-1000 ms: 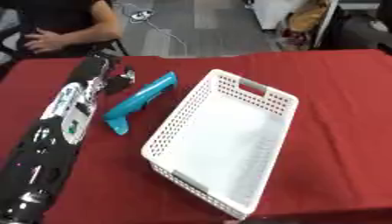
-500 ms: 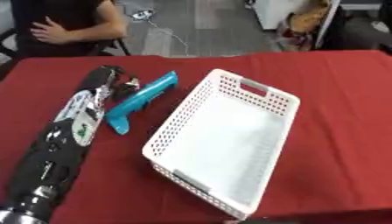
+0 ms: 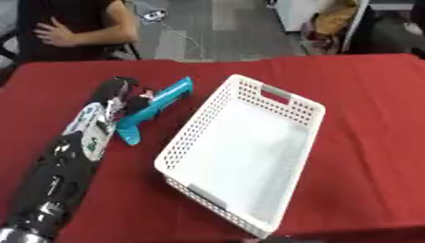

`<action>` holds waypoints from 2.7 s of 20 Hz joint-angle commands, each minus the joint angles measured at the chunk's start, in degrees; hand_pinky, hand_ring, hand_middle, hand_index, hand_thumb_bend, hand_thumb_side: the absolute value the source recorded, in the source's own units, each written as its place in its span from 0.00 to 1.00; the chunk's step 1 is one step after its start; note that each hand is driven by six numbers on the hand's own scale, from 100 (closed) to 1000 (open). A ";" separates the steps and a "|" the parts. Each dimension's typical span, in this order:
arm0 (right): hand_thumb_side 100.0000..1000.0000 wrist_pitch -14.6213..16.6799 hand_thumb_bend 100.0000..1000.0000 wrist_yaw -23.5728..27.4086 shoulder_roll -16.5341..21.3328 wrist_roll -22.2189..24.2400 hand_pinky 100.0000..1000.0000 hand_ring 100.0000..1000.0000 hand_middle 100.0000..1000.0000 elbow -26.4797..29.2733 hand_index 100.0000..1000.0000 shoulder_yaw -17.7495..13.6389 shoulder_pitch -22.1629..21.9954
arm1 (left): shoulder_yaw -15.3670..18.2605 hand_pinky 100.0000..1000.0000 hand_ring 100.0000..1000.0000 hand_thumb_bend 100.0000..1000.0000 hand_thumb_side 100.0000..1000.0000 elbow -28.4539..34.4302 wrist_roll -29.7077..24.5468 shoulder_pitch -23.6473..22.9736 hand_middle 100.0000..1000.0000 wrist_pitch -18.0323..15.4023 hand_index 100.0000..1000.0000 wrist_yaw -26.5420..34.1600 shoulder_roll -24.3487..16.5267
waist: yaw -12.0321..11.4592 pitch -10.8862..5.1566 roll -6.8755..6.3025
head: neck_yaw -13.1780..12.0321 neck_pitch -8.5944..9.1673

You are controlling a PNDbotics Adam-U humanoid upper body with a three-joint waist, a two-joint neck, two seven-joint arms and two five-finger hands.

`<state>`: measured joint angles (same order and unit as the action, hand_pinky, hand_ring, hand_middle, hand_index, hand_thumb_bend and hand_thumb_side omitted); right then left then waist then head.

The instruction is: Pick up objects on the table and place them in the box.

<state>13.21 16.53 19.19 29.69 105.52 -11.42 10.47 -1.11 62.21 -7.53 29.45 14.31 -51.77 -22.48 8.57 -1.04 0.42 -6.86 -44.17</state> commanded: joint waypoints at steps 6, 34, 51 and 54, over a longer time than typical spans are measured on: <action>0.98 0.01 0.00 0.22 0.93 0.24 0.65 0.84 0.85 0.54 1.00 -0.04 0.66 | -0.41 0.57 0.60 0.00 0.80 1.21 -0.72 0.63 0.68 -0.42 0.84 0.13 -1.43 | 0.04 -0.45 -0.01 | -0.03 0.05; 0.98 0.03 0.00 0.49 0.98 0.35 0.65 0.84 0.85 0.65 1.00 0.02 1.10 | -6.62 0.54 0.54 0.20 0.65 -6.69 -11.21 0.72 0.59 -5.78 0.77 -0.76 -3.89 | 0.54 -0.23 0.00 | 0.01 0.05; 0.97 0.00 0.00 0.56 0.85 0.30 0.65 0.84 0.85 0.72 1.00 -0.03 1.26 | -5.26 0.00 0.00 0.00 0.30 -14.21 6.40 1.31 0.00 -4.70 0.10 -7.54 -1.75 | 0.62 -0.02 0.15 | -0.20 0.05; 0.97 0.00 0.00 0.52 0.84 0.32 0.65 0.84 0.85 0.71 1.00 -0.02 1.22 | -5.11 0.00 0.00 0.00 0.34 -14.73 7.49 1.33 0.00 -5.09 0.05 -6.36 -1.70 | 0.57 -0.04 0.16 | -0.24 0.05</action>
<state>13.11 16.93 19.18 29.83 105.52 -11.12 10.97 -6.16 49.17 -0.47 30.93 9.26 -58.37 -24.06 9.18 -1.04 0.31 -6.86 -44.17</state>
